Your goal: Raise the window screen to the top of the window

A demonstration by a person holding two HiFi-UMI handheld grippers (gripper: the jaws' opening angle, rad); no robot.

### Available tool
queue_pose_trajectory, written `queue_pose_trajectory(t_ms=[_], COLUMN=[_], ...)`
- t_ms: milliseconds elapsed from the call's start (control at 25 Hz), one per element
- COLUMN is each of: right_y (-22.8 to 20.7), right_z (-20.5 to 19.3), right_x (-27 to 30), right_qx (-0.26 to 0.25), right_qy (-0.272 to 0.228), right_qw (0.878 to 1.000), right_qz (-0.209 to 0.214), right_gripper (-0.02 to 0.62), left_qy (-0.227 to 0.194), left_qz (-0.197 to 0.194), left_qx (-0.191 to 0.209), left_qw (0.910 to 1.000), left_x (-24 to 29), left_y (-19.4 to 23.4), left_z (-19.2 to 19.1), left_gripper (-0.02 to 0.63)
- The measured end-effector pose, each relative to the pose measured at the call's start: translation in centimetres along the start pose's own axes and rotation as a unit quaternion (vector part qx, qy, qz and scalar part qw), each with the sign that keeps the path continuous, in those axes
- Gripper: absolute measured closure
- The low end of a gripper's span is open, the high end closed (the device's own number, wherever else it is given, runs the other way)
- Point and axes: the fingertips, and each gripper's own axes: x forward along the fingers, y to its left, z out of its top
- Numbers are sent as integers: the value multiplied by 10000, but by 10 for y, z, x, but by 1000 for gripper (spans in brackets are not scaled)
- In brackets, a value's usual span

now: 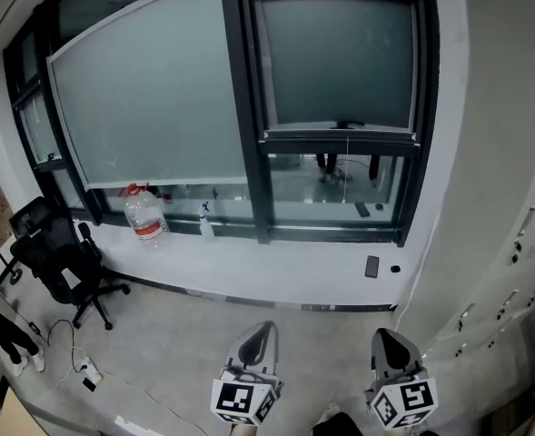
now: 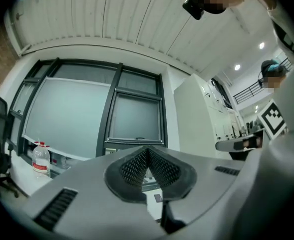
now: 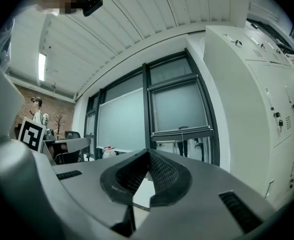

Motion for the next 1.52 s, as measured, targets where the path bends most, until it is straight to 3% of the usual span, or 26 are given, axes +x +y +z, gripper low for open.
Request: queue_pose_trajectory(t_ms=[240,480,760,960,1080,1320,1520], right_y=[-54,-137,-162,-183,-210,-253,-280], right_z=[-24,4,18,9,16,27,24], right_x=[92,193,287,349,398,515,601], right_qx=[78,-113,-299,-201,-218,-157,-299], right_qy=[240,108,53,110,-43,-64,93], right_qw=[9997,9994,9995,9997,9997,9993,9989], right_qz=[11,-317,-75,-18,-114,-329,-346], right_gripper=[589,589,589,589,589,589,589], left_qy=[201,-83,-310,-76,-179,-249,-342], left_qz=[70,14,74,-34,-175,-39,-60], left_qx=[-2,64,142,237,182,-10,172], left_qw=[9998,9999,9994,9997,9995,9997,9993], left_x=[109,231,331,402,459,566,646], left_y=[41,74,113,130,142,200,233], left_z=[-39,-28,-11,-41,-52,-61,-73], left_gripper=[603,603,603,603,603,603,603])
